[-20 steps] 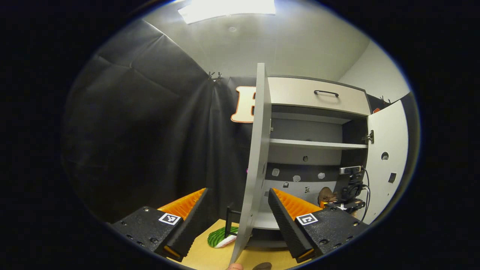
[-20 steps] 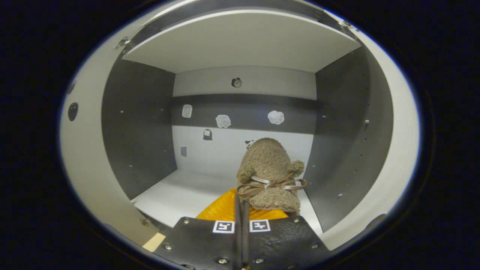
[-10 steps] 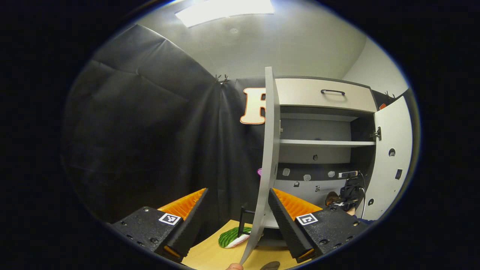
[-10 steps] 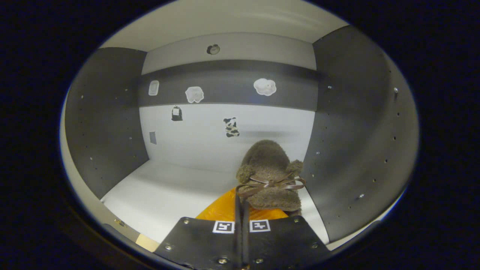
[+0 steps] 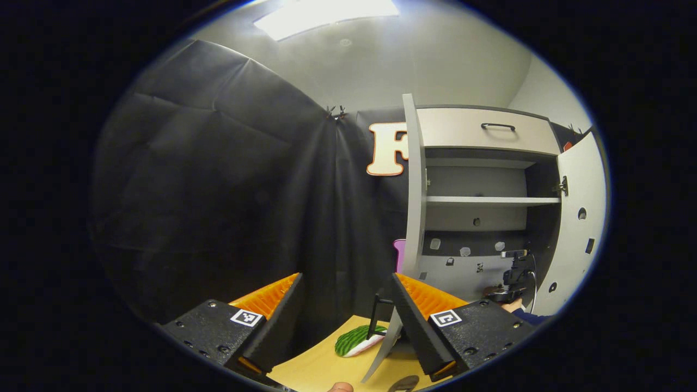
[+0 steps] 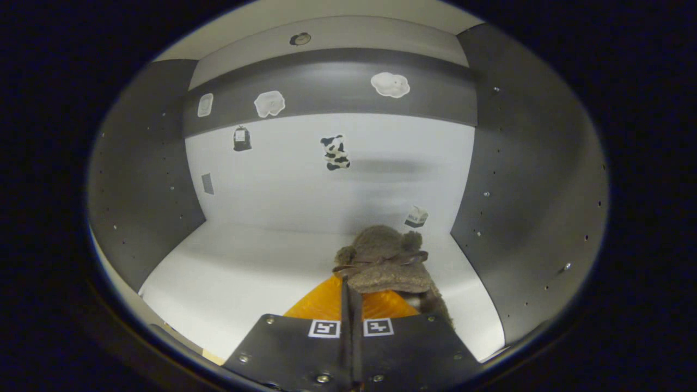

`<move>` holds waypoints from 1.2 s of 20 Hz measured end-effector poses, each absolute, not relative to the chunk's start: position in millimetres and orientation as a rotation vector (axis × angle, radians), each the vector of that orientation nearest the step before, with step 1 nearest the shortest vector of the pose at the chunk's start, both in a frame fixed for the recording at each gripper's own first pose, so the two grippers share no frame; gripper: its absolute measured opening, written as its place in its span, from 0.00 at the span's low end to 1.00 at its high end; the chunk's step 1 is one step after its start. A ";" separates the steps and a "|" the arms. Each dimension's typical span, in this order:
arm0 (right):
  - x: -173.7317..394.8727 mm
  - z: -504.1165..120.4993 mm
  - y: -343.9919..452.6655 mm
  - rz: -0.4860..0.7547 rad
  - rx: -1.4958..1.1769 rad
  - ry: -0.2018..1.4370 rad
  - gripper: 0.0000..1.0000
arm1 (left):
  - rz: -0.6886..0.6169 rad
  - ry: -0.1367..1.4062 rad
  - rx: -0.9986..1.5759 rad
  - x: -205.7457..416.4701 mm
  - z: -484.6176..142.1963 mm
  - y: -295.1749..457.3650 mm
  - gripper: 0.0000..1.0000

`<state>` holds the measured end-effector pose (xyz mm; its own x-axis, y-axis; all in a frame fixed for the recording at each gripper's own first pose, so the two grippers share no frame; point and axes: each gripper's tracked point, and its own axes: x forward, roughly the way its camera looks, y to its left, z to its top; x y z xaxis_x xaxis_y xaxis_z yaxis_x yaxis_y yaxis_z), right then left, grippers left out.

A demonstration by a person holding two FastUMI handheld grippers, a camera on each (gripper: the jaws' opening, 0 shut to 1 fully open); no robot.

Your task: Grab one shoe with the right hand and put it into the shoe cabinet, grab the other shoe with the left hand and put it into the shoe cabinet; then close the right door with the right hand and the left door with the left hand.

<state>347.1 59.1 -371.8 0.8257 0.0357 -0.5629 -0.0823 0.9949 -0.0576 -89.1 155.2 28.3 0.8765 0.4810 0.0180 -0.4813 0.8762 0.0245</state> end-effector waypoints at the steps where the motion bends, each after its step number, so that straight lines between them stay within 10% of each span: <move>1: 346.1 -371.5 59.5 0.061 -0.078 0.598 0.01 | 0.500 -0.012 0.026 -89.4 28.9 154.9 0.96; 6: 338.8 -367.2 71.9 0.121 -0.047 0.605 0.19 | 0.482 -0.012 0.028 -95.7 29.9 152.4 0.93; 9: 325.8 -355.9 79.2 0.147 -0.057 0.594 0.89 | 0.434 -0.014 0.027 -98.3 30.6 146.3 0.93; 10: 318.0 -352.1 79.5 0.145 -0.063 0.591 0.96 | 0.414 -0.012 0.029 -97.1 30.2 143.2 0.93; 24: 169.2 -139.5 63.9 0.217 -0.073 0.197 0.96 | -0.197 0.131 -0.034 -67.2 -54.2 -2.9 0.94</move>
